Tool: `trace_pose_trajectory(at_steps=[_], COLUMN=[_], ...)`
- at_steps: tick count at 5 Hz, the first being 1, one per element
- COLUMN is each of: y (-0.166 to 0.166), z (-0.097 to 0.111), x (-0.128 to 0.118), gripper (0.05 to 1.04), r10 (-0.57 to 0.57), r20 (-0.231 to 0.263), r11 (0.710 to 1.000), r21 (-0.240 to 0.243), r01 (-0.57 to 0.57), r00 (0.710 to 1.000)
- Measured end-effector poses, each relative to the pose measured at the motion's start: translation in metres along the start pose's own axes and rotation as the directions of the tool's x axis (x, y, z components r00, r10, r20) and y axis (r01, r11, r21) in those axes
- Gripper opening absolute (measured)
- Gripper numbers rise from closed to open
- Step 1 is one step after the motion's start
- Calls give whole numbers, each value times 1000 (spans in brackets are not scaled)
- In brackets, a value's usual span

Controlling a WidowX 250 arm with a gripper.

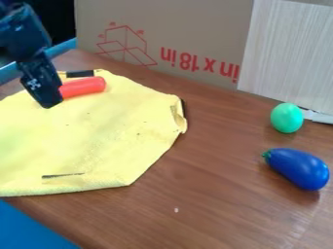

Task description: Move the orange object from the top left of the cloth to bottom right of table

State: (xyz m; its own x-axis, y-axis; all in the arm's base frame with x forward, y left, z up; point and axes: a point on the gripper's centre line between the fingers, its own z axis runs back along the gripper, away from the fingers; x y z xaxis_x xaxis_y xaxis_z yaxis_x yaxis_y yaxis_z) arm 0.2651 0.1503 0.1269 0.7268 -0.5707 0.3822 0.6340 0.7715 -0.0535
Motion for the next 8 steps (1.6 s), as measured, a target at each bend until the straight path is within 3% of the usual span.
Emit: trace_pose_trajectory(at_steps=[2, 3, 8], y=[23, 35, 74], z=[5, -2, -15], x=[0, -1, 10], gripper=[1000, 1000, 1000], r10=[17, 34, -2], r20=[18, 22, 73], r11=[999, 999, 997], r21=[48, 33, 82], r01=[-18, -35, -4], r00=[1000, 999, 997])
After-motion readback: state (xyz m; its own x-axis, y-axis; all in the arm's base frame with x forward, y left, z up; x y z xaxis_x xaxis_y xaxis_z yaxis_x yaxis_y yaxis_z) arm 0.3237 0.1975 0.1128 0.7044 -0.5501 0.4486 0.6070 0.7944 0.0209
